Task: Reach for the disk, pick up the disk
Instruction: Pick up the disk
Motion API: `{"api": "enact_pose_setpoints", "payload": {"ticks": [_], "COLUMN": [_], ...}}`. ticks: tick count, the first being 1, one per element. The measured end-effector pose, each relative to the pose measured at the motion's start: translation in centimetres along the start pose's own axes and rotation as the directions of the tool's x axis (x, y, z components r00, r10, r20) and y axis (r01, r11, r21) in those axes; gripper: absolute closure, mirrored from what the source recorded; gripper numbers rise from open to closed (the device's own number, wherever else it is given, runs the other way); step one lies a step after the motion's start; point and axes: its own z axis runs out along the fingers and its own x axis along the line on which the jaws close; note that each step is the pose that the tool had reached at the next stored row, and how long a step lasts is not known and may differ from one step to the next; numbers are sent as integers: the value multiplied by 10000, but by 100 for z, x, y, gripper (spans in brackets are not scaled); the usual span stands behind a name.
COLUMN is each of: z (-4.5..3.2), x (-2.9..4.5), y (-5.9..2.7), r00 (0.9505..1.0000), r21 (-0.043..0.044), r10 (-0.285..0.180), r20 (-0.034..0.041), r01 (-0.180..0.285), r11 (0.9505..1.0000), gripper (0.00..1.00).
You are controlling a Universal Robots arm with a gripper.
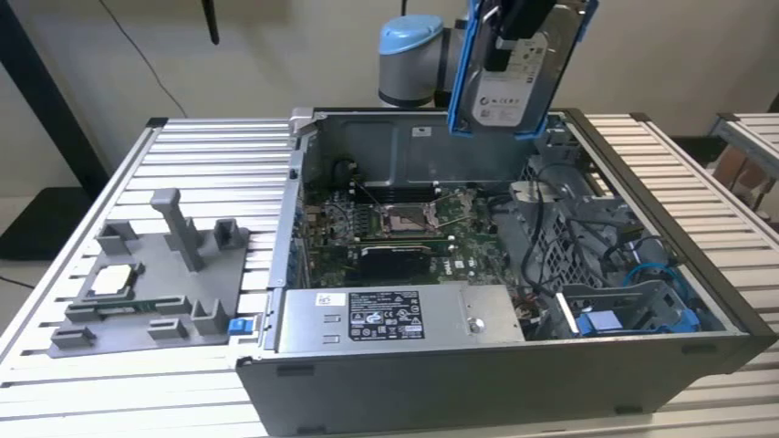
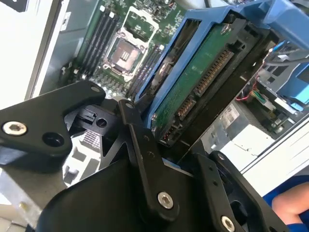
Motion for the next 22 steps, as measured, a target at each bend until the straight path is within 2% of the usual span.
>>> {"api": "enact_pose_setpoints", "payload": {"ticks": [22], "z": [-62], "x": [668], "y": [-29], "r00": [10000], "r21": [-3], "r10": [39], "r20": [2], "r01": [-39], "r11": [10000], "gripper": [100]}}
